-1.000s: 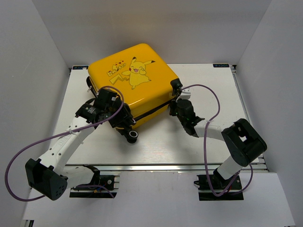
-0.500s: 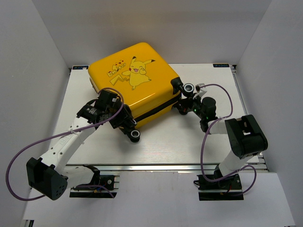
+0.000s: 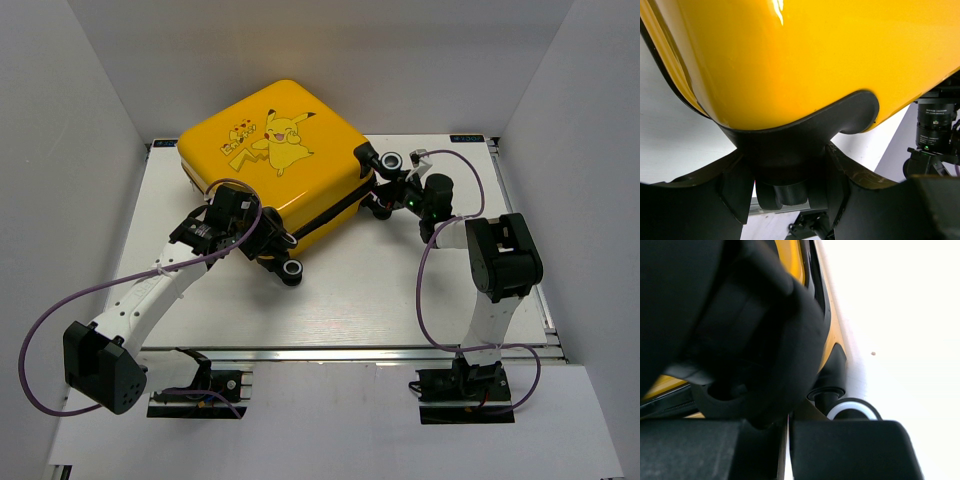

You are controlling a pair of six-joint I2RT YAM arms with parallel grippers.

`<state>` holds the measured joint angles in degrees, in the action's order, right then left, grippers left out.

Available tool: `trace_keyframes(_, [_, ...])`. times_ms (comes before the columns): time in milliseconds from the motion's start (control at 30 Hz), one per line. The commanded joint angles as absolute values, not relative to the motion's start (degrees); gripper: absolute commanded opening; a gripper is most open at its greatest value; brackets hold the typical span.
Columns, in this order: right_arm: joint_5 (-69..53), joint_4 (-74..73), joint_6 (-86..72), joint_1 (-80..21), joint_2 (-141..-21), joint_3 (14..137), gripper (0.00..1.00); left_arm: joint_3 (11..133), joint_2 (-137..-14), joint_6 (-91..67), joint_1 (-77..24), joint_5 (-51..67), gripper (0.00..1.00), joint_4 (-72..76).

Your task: Pack the luggage

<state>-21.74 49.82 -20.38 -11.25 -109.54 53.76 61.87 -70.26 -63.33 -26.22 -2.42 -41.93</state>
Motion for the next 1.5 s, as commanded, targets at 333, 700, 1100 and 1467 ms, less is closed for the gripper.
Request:
trace_keyframes(333, [-43.41, 54.95, -6.79, 12.39, -110.39, 53.87, 0.00, 59.14, -69.43, -56.96, -23.03, -16.43, 0.00, -66.00])
trace_keyframes(700, [-12.49, 62.31, -6.95, 9.23, -116.43, 65.54, 0.00, 61.35, -74.97, -53.53, -23.03, -18.10, 0.00, -66.79])
trace_keyframes(1100, [-24.86, 62.84, -14.50, 0.80, -136.42, 99.07, 0.00, 59.68, -71.98, -58.00, -23.03, -19.95, 0.00, -70.57])
trace_keyframes(1467, [-38.14, 75.51, -5.90, -9.04, -103.15, 48.90, 0.00, 81.55, -80.24, -37.15, -24.26, -9.96, 0.98, -62.53])
